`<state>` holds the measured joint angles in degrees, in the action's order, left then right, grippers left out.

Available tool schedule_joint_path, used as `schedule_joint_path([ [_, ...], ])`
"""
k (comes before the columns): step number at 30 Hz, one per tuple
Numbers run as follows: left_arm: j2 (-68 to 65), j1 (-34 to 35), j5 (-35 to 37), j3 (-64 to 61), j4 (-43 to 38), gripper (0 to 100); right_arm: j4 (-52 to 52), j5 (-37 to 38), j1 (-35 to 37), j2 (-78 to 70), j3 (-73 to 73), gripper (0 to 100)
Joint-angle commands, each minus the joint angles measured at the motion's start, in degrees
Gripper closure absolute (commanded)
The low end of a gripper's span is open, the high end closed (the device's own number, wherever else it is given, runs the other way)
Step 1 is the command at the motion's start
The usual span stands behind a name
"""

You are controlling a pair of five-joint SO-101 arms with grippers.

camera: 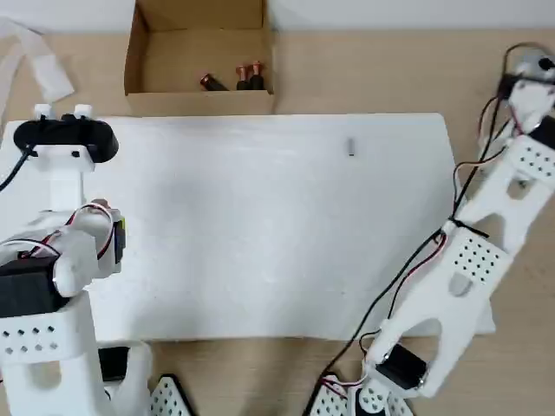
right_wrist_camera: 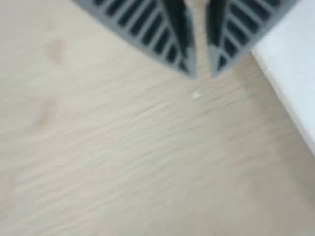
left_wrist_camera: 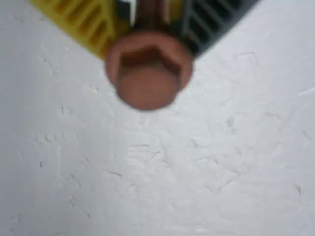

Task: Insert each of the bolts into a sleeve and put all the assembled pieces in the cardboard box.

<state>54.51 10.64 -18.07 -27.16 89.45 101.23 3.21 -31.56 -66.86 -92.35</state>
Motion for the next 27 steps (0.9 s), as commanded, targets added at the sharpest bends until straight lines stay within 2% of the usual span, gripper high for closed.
schedule_joint_path([
  [1, 1.1, 0.9, -0.1, 0.6, -0.2, 99, 1.5, -1.9, 2.0, 12.1, 3.1, 98.9],
  [4, 1.1, 0.9, -0.1, 0.8, -0.2, 99, 1.5, -1.9, 3.6, 21.5, 16.0, 98.9],
  [8, 2.9, 0.5, 0.0, 1.3, -0.2, 99, 1.4, -1.8, 7.0, 39.7, 41.7, 98.9],
  [11, 8.0, 0.5, 2.0, 4.0, -0.2, 99, 0.9, -1.5, 11.3, 53.2, 61.1, 98.8],
  [15, 16.2, 0.4, 5.0, 3.9, -0.7, 99, -3.5, -1.8, 17.5, 65.6, 79.6, 98.8],
  [21, 31.3, 0.4, 6.1, -6.7, -6.9, 99, -12.5, -1.8, 23.7, 71.3, 97.6, 98.8],
  [27, 48.2, 0.9, 6.0, -23.1, -12.7, 99, -17.2, -1.8, 28.0, 71.5, 107.9, 98.8],
])
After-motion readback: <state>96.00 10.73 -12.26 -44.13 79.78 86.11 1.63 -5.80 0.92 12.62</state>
